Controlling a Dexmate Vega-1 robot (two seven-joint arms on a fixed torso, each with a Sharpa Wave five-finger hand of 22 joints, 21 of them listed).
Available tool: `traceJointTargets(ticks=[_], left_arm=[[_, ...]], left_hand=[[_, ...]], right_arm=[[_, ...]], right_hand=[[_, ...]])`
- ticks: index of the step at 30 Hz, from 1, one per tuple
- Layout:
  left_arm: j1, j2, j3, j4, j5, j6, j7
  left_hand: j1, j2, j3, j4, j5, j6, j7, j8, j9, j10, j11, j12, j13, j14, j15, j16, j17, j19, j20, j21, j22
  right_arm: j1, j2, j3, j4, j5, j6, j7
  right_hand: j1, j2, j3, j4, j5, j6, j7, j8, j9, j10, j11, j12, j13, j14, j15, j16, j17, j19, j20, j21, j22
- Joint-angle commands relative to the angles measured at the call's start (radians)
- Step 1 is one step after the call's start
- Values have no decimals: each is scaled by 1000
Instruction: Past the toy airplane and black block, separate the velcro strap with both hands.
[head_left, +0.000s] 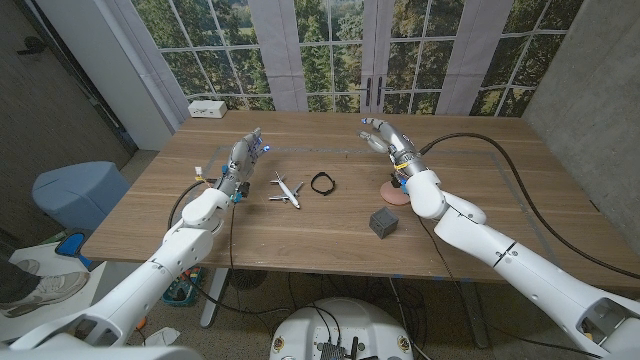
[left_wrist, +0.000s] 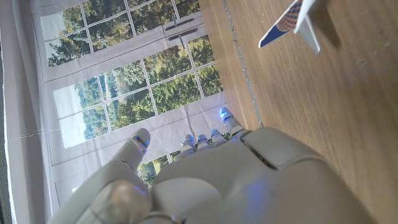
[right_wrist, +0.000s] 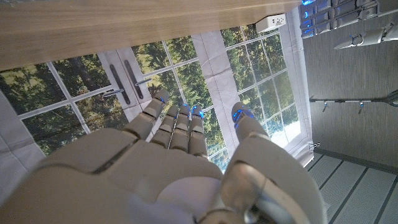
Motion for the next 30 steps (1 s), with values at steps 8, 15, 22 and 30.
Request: traceJointTargets(ticks=[8, 15, 22, 30], left_arm=[[15, 1, -6, -11, -2, -8, 12], [21, 3, -5, -20, -1, -2, 18], [27, 6, -6, -32, 3, 3, 28], [32, 8, -6, -43, 4, 9, 35]], left_hand=[[-12, 57, 4, -2, 3, 2, 3, -1, 5, -40, -2, -6, 2, -41, -4, -4, 2, -10, 1, -8, 4], [-12, 56, 4, -2, 3, 2, 3, -1, 5, -41, -3, -7, 2, -42, -4, -4, 2, -10, 2, -11, 4], [-13, 56, 4, -2, 3, 2, 3, -2, 5, -41, -2, -7, 2, -42, -3, -5, 2, -9, 2, -14, 4], [-13, 56, 4, -2, 3, 1, 4, -2, 5, -42, -2, -8, 2, -42, -3, -5, 2, -8, 1, -18, 4]], right_arm=[[35, 14, -53, -16, -81, -71, 34], [49, 19, -68, -8, -90, -77, 54], [65, 27, -86, 14, -99, -76, 70], [81, 37, -107, 39, -109, -74, 84]], right_hand=[[27, -2, 1, -11, 5, -2, -14, -2, 3, 3, -23, -5, 5, -1, -36, -14, -2, 1, -9, -6, 2], [31, -2, 0, -10, 4, 0, -14, -1, 3, 6, -26, -4, 6, -3, -37, -15, -2, 0, -8, -7, 2], [35, -2, -2, -9, 4, 3, -17, 0, 4, 9, -27, -4, 6, -3, -37, -17, -1, -1, -8, -8, 2], [40, -2, -4, -8, 4, 5, -20, 1, 4, 12, -32, -3, 7, -6, -41, -19, -1, -2, -7, -9, 2]])
